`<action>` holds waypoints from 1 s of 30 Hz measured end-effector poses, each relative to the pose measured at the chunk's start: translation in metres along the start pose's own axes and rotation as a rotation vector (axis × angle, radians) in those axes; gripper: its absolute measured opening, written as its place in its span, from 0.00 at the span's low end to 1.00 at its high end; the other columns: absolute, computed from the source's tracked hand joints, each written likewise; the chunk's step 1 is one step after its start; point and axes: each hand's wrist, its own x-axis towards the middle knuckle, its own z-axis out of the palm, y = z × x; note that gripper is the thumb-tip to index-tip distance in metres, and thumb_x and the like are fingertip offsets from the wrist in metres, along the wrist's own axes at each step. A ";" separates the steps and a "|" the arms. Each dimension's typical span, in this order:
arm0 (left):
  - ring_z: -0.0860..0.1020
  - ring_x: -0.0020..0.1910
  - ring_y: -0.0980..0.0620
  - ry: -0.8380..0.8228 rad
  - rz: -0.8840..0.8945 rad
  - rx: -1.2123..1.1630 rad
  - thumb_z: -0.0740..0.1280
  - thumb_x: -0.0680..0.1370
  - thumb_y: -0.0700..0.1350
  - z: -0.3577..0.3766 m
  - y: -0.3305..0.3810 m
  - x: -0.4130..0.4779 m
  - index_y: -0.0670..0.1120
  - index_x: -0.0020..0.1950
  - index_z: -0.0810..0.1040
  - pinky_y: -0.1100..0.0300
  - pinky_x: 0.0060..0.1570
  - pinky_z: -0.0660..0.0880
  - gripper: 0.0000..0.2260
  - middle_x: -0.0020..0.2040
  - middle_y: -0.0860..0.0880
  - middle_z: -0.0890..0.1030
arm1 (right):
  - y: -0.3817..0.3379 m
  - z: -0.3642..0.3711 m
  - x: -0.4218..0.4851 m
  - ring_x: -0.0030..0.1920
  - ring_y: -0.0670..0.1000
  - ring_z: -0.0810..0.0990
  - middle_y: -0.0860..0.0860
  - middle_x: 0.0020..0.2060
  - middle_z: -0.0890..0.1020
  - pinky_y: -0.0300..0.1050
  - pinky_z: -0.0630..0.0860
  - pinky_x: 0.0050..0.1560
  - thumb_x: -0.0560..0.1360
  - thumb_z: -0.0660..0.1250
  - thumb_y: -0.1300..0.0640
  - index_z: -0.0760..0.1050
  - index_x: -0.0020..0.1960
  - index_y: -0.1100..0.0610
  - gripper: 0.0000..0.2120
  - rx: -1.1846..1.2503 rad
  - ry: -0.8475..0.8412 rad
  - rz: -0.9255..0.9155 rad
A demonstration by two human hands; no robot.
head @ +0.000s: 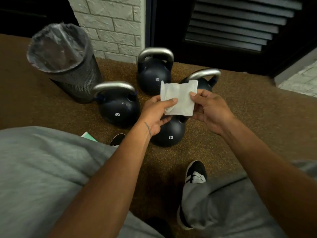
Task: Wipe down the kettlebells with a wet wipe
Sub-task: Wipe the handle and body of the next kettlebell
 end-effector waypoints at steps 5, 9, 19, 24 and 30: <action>0.85 0.52 0.51 0.057 0.000 -0.091 0.72 0.79 0.42 0.006 -0.009 0.010 0.50 0.56 0.82 0.59 0.43 0.80 0.07 0.52 0.49 0.87 | 0.016 -0.001 0.013 0.53 0.52 0.86 0.52 0.53 0.86 0.48 0.83 0.46 0.83 0.64 0.55 0.78 0.58 0.55 0.07 0.015 0.130 0.037; 0.84 0.54 0.49 0.050 -0.040 -0.109 0.72 0.79 0.42 0.006 -0.018 0.017 0.50 0.63 0.81 0.55 0.46 0.80 0.13 0.55 0.48 0.86 | 0.029 -0.007 0.020 0.54 0.53 0.86 0.53 0.53 0.86 0.48 0.83 0.46 0.84 0.63 0.54 0.78 0.60 0.56 0.09 0.050 0.092 0.089; 0.83 0.54 0.54 0.189 0.363 0.322 0.65 0.83 0.56 0.009 -0.012 0.023 0.57 0.56 0.82 0.49 0.57 0.81 0.08 0.53 0.53 0.85 | 0.005 0.009 0.036 0.52 0.54 0.86 0.56 0.51 0.87 0.52 0.84 0.50 0.82 0.65 0.57 0.80 0.59 0.58 0.09 0.199 -0.129 0.088; 0.83 0.58 0.49 -0.032 0.021 -0.163 0.70 0.79 0.56 0.019 -0.004 0.020 0.52 0.67 0.79 0.55 0.46 0.80 0.18 0.60 0.47 0.85 | -0.001 0.011 0.040 0.49 0.54 0.86 0.56 0.48 0.87 0.57 0.82 0.56 0.83 0.64 0.58 0.80 0.57 0.58 0.08 0.252 -0.133 0.101; 0.83 0.53 0.49 0.036 -0.114 -0.339 0.69 0.80 0.49 0.021 -0.001 0.021 0.49 0.67 0.80 0.55 0.45 0.79 0.15 0.57 0.47 0.85 | -0.004 0.003 0.040 0.50 0.55 0.87 0.56 0.48 0.88 0.53 0.85 0.45 0.82 0.64 0.59 0.78 0.60 0.59 0.09 0.300 -0.060 0.193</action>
